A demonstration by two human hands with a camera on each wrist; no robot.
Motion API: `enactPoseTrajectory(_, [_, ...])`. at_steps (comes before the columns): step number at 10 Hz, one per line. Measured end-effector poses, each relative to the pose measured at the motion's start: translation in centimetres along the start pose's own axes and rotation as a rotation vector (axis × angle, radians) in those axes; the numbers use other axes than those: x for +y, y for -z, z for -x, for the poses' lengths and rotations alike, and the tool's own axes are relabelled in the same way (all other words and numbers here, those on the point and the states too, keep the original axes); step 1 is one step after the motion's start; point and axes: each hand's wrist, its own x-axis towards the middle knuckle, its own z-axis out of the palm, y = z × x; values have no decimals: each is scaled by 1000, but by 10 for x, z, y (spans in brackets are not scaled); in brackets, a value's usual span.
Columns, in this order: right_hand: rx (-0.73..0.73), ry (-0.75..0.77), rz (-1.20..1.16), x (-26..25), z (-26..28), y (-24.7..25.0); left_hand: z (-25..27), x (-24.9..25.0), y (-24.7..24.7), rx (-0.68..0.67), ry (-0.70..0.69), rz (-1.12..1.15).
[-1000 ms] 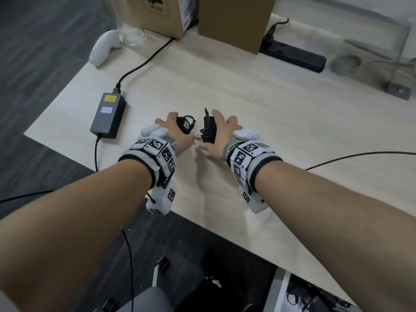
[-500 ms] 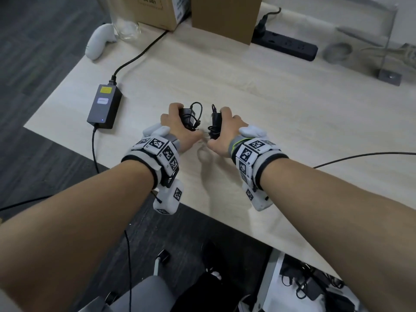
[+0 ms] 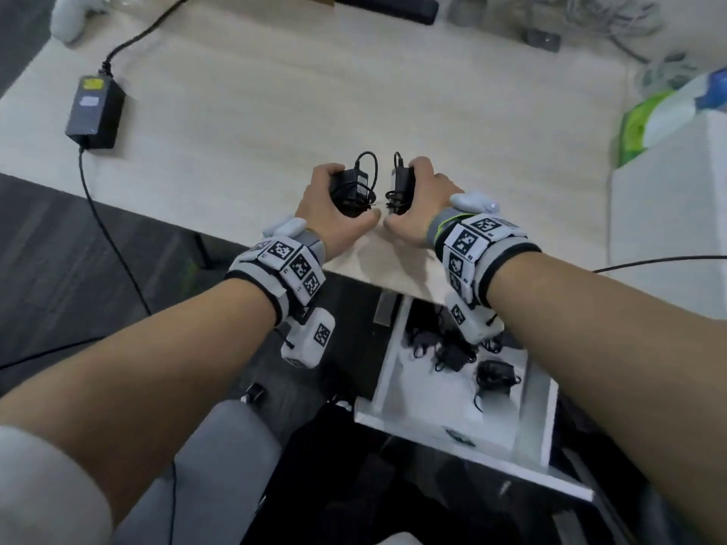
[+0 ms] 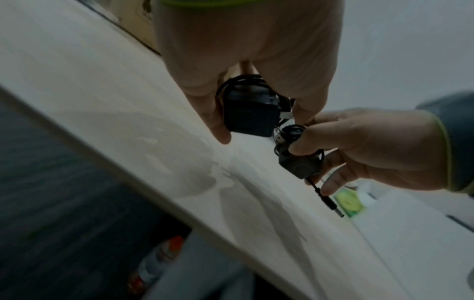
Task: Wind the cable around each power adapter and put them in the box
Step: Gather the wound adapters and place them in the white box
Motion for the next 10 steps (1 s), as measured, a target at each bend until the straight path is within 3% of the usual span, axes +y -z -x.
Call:
enactPoseTrajectory(1, [-25,-54,-13,50,47,0,53,7,-27,-87,-33,-17])
enactPoseTrajectory(3, [-93,-65,-116,93,105,-5,116,4,-51,-249,-97,-177])
enactPoseTrajectory(5, [-228,16,-184,125,143,-19,131,-5,-64,-548,-60,-557])
enactPoseTrajectory(7, [-423,-40,-7,158,164,-61,143,6,-103,-803,-104,-1019])
enactPoseTrajectory(9, [-600,-106,188,173,161,-97,152,6,-141,-901,-149,-1128])
enactPoseTrajectory(10, [-623,-70,212,178,157,-116,150,-8,-156,-955,-148,-1042])
